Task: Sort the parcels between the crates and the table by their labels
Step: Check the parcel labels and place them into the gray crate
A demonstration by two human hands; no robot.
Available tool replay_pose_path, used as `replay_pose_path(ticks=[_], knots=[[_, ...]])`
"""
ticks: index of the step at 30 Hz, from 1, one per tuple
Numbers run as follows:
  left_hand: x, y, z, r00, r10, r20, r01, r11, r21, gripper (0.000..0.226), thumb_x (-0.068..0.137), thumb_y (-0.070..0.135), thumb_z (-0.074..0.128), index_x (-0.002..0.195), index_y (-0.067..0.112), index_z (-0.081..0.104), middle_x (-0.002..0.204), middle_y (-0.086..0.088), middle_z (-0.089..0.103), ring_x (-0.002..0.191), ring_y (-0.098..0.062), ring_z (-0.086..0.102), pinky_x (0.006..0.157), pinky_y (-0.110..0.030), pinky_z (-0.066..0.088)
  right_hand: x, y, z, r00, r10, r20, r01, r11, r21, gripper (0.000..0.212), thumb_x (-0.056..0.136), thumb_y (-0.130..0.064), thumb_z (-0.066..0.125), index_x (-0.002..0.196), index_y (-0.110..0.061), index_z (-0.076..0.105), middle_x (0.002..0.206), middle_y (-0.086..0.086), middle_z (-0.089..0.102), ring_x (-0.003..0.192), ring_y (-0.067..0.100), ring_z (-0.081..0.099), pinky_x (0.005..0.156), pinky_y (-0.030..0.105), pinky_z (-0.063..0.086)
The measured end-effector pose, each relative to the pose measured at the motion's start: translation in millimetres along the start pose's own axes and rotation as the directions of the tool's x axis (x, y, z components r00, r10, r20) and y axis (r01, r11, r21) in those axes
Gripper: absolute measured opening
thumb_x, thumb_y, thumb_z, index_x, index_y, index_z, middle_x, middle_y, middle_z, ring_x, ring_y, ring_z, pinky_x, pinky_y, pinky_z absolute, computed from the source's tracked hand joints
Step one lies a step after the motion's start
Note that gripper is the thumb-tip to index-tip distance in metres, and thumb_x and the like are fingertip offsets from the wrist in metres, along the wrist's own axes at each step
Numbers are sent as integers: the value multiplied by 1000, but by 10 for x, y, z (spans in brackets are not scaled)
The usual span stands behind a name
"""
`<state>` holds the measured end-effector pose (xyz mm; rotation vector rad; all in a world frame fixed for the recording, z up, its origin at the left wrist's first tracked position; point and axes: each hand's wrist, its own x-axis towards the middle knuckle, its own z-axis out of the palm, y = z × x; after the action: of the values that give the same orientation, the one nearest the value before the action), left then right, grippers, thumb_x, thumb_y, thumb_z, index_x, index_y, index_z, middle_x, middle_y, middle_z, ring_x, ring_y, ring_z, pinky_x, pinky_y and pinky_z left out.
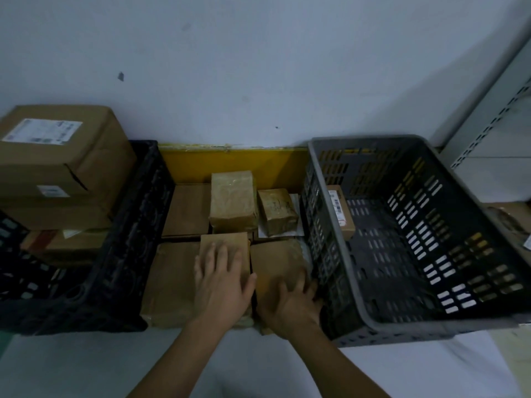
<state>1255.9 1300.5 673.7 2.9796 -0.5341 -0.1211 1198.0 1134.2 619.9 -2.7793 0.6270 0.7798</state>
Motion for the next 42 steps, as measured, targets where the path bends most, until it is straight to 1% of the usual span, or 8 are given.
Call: replay_pose_path(ticks=[9,15,24,28,32,36,40,42], knots=[[-123,3,-79,999,-29,24,29,999,-30,91,92,72,2,167,27,29,176,-10,20,164,-32,8,130,-56,5,-47,106,-135,997,8,-75,-4,998,58,121,67,-98,47,164,-33,18,173,14,-6,150,55,13,113,65,36],[-59,73,-242,995,-101,14,100,933,-347,81,102,74,23,166,24,29,176,-7,22,163,-28,15,132,-49,17,-582,8,-635,960,-32,-280,78,985,155,108,72,-95,40,160,-34,26,171,11,1,147,51,21,113,63,38],[-41,379,-1184,974,9,227,218,245,-945,80,88,79,53,158,47,32,143,23,52,127,-2,52,85,-19,44,-1208,4,-1410,782,-96,-616,260,948,182,105,75,-94,44,163,-39,30,176,4,1,154,42,20,114,61,41],[-17,322,-1205,985,-31,171,173,83,-981,83,74,71,79,150,52,48,136,20,68,122,-7,66,96,-33,56,-1337,94,-1341,640,-149,-753,509,817,271,87,90,-85,44,165,-42,31,178,-6,5,161,27,21,115,56,47],[-28,181,-1268,981,-80,179,161,-191,-968,57,85,42,82,139,31,66,127,-1,77,116,-25,74,108,-57,54,-1235,313,-1362,719,-40,-694,566,613,551,91,87,-89,48,165,-51,21,173,-27,8,158,9,28,117,45,47],[-65,146,-1318,977,-28,213,198,-274,-941,57,89,36,68,143,20,62,129,-9,76,118,-29,74,103,-53,55,-1163,265,-1359,858,-188,-478,509,180,842,75,92,-72,70,157,-58,36,160,-22,48,140,3,55,106,31,56],[-84,69,-1379,968,-48,245,217,-323,-921,52,92,36,66,140,17,64,127,-14,76,115,-33,74,97,-51,57,-1117,223,-1313,813,-241,-529,578,231,783,93,77,-86,69,159,-54,36,158,-27,40,139,-4,50,107,27,54],[-77,54,-1396,973,-140,183,156,-185,-970,49,93,41,70,139,24,66,127,-6,77,116,-28,74,103,-54,56,-1136,193,-1343,796,-213,-567,605,276,747,92,74,-91,66,155,-59,36,155,-27,38,136,-7,48,102,16,52]])
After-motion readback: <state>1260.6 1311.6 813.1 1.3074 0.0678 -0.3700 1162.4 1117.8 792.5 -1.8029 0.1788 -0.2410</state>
